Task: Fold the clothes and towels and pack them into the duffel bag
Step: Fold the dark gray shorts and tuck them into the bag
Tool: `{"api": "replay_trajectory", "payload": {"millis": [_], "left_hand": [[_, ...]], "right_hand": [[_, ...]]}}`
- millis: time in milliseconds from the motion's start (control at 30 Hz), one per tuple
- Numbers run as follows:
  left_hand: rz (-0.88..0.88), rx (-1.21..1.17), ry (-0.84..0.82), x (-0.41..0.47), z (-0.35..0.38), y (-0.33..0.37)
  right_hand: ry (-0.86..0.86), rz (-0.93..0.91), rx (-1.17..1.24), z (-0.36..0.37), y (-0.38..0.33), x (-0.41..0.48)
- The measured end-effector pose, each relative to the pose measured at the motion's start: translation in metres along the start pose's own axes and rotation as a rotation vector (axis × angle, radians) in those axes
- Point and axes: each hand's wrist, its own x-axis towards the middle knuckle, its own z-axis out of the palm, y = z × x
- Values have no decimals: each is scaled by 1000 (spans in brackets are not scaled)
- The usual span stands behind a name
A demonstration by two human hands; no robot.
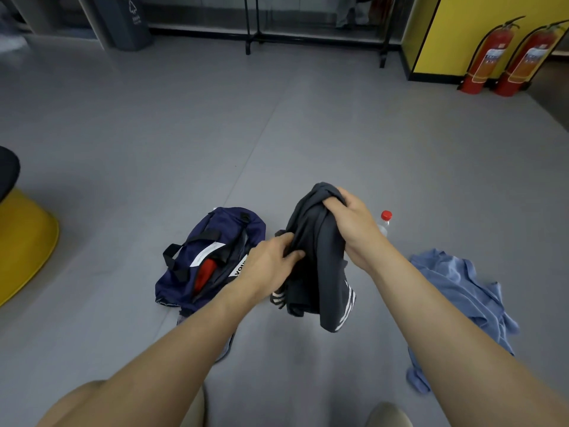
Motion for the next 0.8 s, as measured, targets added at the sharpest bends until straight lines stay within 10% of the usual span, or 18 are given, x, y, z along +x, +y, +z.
{"api": "replay_trajectory", "payload": {"millis": [267, 500, 800], "left_hand": [[15, -658, -2, 5, -16, 20], [-150, -891, 135, 15, -32, 22], [-59, -852, -3, 8, -45, 15]], "right_hand": [[-179, -307, -909, -19, 31, -14], [-376, -305, -990, -8, 32, -38], [-44, -479, -972, 14, 36, -29]]}}
